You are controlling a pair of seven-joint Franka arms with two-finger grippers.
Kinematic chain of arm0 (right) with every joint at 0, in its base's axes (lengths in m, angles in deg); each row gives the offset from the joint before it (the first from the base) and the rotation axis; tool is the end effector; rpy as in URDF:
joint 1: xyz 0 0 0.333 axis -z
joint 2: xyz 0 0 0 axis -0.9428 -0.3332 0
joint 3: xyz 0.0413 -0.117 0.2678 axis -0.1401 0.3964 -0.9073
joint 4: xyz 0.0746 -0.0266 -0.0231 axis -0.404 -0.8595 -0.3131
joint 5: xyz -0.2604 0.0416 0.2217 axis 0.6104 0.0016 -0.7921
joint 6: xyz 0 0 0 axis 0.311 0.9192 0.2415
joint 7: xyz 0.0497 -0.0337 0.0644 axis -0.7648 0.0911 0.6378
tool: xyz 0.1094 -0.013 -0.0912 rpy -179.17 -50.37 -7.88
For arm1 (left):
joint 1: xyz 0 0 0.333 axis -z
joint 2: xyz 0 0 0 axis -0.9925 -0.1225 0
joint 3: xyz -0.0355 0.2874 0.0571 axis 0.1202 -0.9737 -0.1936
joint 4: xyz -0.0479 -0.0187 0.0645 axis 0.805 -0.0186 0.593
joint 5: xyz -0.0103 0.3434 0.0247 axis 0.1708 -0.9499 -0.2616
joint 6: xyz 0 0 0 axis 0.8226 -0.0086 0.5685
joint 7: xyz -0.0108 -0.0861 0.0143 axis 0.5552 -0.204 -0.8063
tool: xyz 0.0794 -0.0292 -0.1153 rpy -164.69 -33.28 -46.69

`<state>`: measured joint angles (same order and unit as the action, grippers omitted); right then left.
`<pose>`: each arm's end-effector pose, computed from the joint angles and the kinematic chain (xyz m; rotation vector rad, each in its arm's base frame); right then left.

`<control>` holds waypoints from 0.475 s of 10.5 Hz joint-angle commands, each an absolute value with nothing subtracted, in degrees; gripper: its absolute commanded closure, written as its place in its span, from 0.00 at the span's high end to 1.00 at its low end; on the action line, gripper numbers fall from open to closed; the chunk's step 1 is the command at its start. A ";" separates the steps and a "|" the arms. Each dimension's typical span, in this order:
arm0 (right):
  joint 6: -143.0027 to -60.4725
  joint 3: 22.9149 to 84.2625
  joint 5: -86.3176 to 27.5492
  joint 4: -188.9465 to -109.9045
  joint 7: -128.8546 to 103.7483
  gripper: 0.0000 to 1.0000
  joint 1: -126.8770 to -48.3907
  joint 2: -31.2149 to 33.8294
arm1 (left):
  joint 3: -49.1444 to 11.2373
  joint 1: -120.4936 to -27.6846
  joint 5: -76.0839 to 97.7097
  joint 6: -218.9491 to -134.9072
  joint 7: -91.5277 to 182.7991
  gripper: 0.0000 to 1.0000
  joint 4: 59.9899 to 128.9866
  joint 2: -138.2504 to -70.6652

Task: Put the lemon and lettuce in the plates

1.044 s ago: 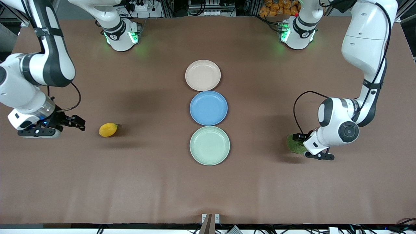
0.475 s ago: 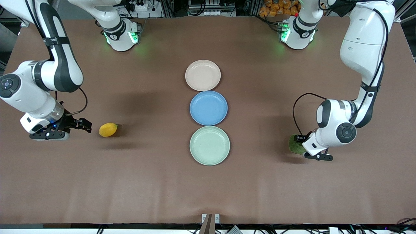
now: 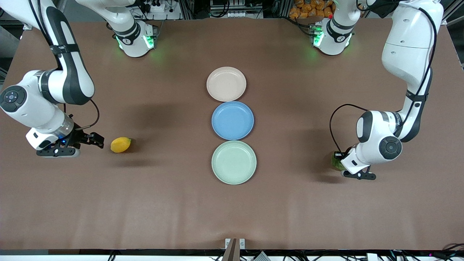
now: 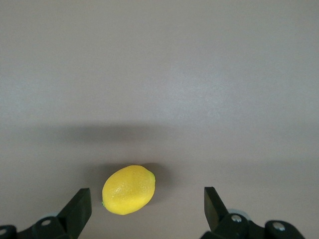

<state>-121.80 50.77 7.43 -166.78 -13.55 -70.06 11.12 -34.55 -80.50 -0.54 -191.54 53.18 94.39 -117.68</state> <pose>0.5606 -0.0298 0.3155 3.1225 0.0260 0.1511 0.6020 -0.0505 0.1644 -3.1259 0.2016 0.1836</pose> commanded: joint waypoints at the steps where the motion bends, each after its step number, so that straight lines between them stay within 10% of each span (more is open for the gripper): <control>1: -123.75 50.78 7.29 -166.77 -13.81 1.00 -70.10 9.31 | -33.76 -79.80 -0.73 -191.87 52.97 0.00 94.53 -116.03; 5: -127.43 50.69 6.33 -166.68 -14.07 1.00 -70.36 6.94 | -33.41 -76.56 -0.47 -191.78 51.40 0.00 94.36 -111.81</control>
